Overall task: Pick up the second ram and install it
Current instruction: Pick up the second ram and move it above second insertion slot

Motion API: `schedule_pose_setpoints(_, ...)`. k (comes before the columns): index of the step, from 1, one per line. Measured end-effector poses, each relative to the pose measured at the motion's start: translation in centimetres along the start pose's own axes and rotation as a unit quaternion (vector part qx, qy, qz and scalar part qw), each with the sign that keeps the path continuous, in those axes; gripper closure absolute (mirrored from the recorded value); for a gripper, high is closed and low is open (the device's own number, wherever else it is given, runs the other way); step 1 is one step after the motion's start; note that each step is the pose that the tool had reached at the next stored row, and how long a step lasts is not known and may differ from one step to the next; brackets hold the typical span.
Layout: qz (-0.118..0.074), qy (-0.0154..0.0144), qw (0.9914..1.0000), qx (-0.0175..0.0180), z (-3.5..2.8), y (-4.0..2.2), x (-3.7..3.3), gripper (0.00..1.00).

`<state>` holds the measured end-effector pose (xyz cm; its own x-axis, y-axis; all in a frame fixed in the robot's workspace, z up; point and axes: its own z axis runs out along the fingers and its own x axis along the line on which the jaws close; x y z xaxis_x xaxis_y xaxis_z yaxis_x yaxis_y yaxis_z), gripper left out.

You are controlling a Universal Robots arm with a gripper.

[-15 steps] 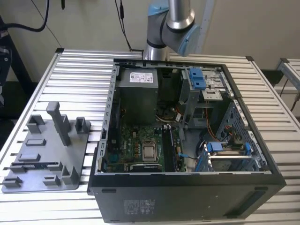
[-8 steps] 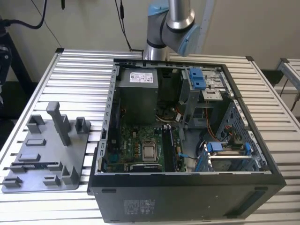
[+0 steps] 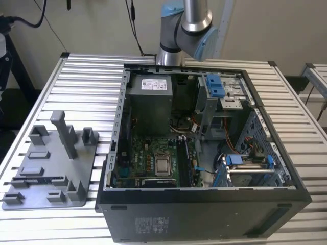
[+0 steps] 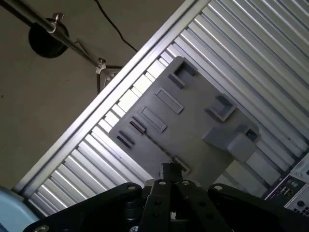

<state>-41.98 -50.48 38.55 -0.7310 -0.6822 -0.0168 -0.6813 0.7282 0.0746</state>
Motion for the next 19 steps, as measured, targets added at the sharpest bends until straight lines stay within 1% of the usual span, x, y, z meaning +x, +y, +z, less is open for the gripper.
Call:
schedule_pose_setpoints(2,-0.018,0.0005,0.99984,0.0004,0.0,0.0,0.0,0.89)
schedule_pose_setpoints(4,-0.036,0.0015,0.99935,0.0004,0.01,0.0,0.0,0.89)
schedule_pose_setpoints(7,-0.064,0.0027,0.99797,0.0009,0.0,0.0,0.0,0.89)
schedule_pose_setpoints(9,-0.082,0.0031,0.99666,0.0014,0.0,0.0,0.0,0.89)
schedule_pose_setpoints(11,-0.1,0.0032,0.99499,0.0024,0.01,0.0,0.0,0.89)
schedule_pose_setpoints(12,-0.109,0.003,0.99403,0.0032,0.01,0.0,0.0,0.89)
schedule_pose_setpoints(14,-0.126,0.0021,0.99198,0.0054,0.0,0.01,-0.01,0.89)
schedule_pose_setpoints(15,-0.135,0.0014,0.99082,0.0067,0.0,0.0,0.0,0.89)
schedule_pose_setpoints(16,-0.144,0.0007,0.98957,0.008,0.0,0.0,0.0,0.89)
schedule_pose_setpoints(17,-0.154,-0.0001,0.98799,0.0096,0.0,0.0,0.0,0.89)
schedule_pose_setpoints(19,-0.172,-0.0007,0.98503,0.0112,0.01,0.0,-0.01,0.89)
